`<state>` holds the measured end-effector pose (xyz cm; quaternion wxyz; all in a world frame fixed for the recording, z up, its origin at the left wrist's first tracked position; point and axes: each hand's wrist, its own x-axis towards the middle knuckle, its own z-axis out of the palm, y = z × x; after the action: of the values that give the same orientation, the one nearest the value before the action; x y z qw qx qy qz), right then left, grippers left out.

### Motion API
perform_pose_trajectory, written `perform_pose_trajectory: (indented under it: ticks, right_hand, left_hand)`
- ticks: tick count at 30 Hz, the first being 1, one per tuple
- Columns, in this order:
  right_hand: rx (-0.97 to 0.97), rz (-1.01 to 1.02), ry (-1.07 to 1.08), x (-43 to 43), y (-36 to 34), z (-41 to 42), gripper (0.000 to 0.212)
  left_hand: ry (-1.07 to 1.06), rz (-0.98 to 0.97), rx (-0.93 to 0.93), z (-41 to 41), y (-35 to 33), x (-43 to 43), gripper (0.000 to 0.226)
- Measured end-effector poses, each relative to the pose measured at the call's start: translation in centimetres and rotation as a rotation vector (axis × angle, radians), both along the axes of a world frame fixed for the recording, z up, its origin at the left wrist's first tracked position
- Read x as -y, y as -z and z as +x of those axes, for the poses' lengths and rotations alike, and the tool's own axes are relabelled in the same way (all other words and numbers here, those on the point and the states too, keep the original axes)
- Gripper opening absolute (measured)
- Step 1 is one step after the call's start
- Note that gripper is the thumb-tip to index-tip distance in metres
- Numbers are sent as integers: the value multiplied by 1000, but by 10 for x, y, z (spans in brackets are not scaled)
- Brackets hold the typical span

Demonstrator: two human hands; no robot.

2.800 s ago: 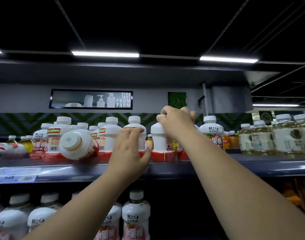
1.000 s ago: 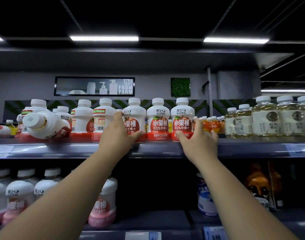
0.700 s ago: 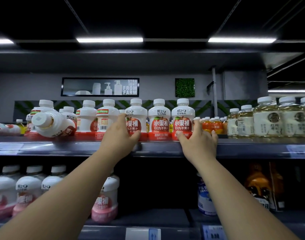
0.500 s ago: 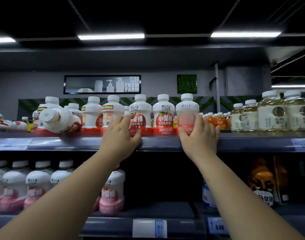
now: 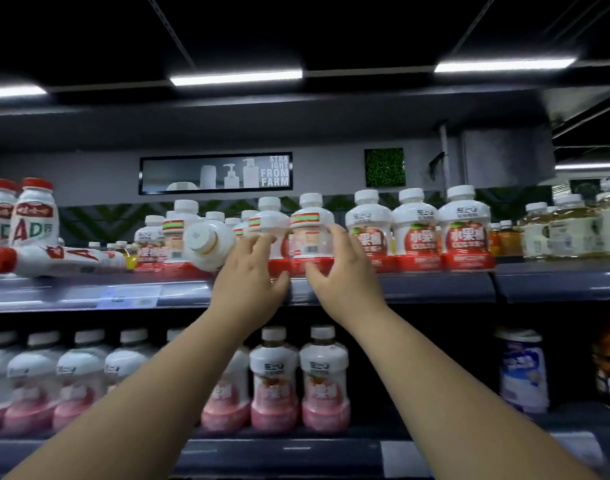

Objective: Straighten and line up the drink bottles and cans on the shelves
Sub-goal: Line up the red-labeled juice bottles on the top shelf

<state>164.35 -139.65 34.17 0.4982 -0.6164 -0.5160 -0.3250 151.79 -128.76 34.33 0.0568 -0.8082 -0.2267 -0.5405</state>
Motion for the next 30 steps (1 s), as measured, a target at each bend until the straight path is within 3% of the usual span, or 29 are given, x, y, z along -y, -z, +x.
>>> perform_pose_trajectory:
  ticks: [3,7,12,16,21,26,30]
  right_hand:
    - [-31,-40,171,-21,-11,-10,74]
    - [-85,-137,406,-37,-21,-18,81]
    - [-100,-184,563,-43,-33,-16,88]
    - [-125,-232,567,-44,-40,-12,86]
    - [-77,-224,550,-44,-43,-12,76]
    - [-107,-263,453,-52,-42,-8,83]
    - [-172,-307,414,-56,-40,-10,103]
  left_hand:
    - [-5,64,13,-10,3,-15,62]
    - [-177,104,-23,-21,-1,-30,64]
    - [88,-19,-10,-8,-17,-24,62]
    - [73,-165,5,9,-37,-20,72]
    - [-49,-201,-2,16,-41,-31,87]
    - [-101,-193,31,5,-42,-42,80]
    - [-74,-184,23,12,-42,-45,81]
